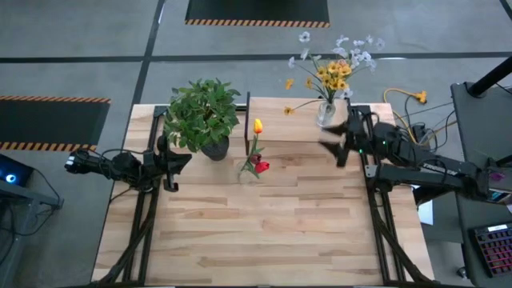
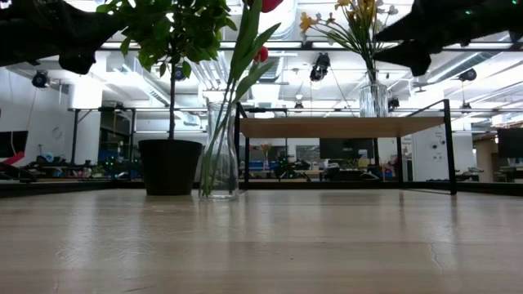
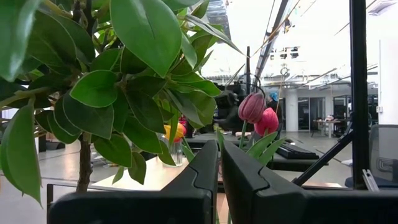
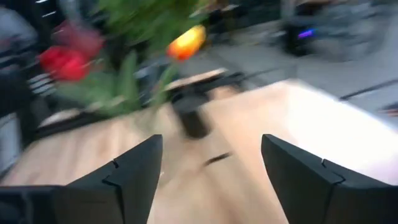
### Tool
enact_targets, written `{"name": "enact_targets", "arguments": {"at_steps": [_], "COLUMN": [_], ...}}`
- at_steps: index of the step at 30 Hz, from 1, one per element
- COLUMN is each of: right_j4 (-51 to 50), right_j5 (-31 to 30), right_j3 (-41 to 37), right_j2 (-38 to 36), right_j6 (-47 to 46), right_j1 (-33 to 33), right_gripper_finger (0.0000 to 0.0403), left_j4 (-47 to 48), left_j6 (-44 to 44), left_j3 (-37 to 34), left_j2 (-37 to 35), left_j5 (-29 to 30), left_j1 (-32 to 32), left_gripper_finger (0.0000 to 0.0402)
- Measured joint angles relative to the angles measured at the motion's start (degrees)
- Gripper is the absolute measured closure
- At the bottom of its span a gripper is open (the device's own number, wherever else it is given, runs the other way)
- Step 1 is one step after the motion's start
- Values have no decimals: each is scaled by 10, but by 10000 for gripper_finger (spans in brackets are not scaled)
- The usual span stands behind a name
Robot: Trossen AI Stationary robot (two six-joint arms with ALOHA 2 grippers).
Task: Pick and place flowers into a vace then onto a shelf
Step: Put the transparent vase on the shelf
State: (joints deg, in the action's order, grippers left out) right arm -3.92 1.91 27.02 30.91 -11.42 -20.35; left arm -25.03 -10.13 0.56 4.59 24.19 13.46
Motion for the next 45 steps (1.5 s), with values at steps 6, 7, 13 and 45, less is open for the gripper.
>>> {"name": "enact_targets", "arguments": {"at_steps": [6, 7, 13, 45], "right_j4": [0, 1, 111, 102], "right_j5": [43, 42, -28, -94], "right_j3": [-41, -47, -118, -265], "right_j2": [-22, -24, -46, -304], "right_j6": [-4, -3, 54, 101], "right_j1": [85, 103, 238, 369], "right_gripper_finger": [163, 167, 188, 271], "left_j4": [1, 2, 5, 0], "left_j6": [0, 0, 0, 37], "left_j3": [0, 0, 0, 5], "left_j2": [0, 0, 0, 69], "left_j5": [0, 0, 0, 2], "left_j1": [0, 0, 0, 0], "left_gripper_finger": [397, 397, 397, 352]}}
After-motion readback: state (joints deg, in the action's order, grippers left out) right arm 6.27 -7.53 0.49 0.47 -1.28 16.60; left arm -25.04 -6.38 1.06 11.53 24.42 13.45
